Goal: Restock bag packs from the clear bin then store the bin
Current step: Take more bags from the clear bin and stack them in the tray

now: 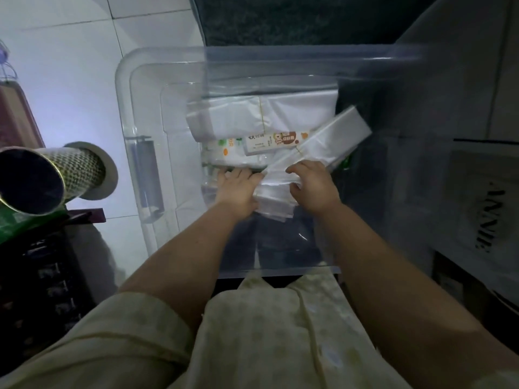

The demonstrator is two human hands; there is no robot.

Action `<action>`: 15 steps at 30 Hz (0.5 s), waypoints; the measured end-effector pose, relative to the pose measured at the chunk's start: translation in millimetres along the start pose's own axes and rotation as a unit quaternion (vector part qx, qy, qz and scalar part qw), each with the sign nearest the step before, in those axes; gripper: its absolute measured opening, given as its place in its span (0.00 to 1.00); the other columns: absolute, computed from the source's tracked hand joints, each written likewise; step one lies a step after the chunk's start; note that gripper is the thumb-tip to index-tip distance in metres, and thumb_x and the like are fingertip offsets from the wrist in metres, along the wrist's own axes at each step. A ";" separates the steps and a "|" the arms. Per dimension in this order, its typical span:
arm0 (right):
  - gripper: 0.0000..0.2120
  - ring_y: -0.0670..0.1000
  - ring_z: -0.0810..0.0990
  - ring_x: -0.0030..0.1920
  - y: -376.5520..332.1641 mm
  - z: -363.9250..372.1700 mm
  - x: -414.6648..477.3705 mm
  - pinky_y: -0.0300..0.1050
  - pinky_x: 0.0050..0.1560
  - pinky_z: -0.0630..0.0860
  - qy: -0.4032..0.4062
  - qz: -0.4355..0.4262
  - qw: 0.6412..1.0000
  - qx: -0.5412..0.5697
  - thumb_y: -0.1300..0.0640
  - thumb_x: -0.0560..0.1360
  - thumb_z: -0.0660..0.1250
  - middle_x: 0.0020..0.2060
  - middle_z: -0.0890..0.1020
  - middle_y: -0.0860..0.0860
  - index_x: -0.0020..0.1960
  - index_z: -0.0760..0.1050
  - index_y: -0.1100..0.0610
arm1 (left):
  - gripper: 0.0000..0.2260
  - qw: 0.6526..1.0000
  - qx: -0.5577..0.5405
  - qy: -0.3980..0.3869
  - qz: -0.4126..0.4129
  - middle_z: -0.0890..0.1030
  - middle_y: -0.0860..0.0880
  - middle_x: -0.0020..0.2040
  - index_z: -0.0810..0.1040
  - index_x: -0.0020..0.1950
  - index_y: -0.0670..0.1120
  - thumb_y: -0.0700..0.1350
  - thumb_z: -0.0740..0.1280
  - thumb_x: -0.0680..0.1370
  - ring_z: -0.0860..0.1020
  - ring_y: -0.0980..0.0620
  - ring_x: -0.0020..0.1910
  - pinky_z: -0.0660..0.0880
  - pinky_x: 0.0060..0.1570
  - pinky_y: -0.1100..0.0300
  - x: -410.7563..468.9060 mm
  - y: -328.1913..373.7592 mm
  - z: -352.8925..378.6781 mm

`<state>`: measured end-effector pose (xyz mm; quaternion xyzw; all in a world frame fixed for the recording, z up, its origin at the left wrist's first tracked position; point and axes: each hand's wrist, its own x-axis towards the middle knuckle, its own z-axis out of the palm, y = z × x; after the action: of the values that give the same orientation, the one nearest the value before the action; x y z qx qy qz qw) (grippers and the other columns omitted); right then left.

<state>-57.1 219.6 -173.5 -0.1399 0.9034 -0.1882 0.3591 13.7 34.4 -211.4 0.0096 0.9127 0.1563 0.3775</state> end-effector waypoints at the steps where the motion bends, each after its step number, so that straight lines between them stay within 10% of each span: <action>1: 0.17 0.59 0.71 0.60 1.0 0.6 -1.0 0.51 0.63 0.67 0.002 -0.005 1.000 -0.002 0.63 0.71 0.67 0.58 0.78 0.56 0.59 0.77 0.58 | 0.33 1.000 0.007 0.005 0.004 0.72 0.51 0.65 0.65 0.71 0.57 0.53 0.72 0.67 0.65 0.48 0.68 0.50 0.69 0.41 1.5 1.6 1.8; 15: 0.15 0.55 0.72 0.60 -29.2 -92.4 -72.9 0.49 0.61 0.70 0.071 -0.064 0.992 0.083 0.56 0.71 0.72 0.55 0.80 0.52 0.56 0.78 0.54 | 0.09 0.987 0.040 0.153 0.039 0.82 0.48 0.50 0.78 0.54 0.50 0.43 0.67 0.75 0.77 0.44 0.52 0.57 0.60 0.50 -74.3 34.6 -95.6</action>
<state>-67.3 244.0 -55.1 -0.1536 0.8969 -0.2951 0.2913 -2.8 30.7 -86.6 0.0361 0.9641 0.1343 0.2261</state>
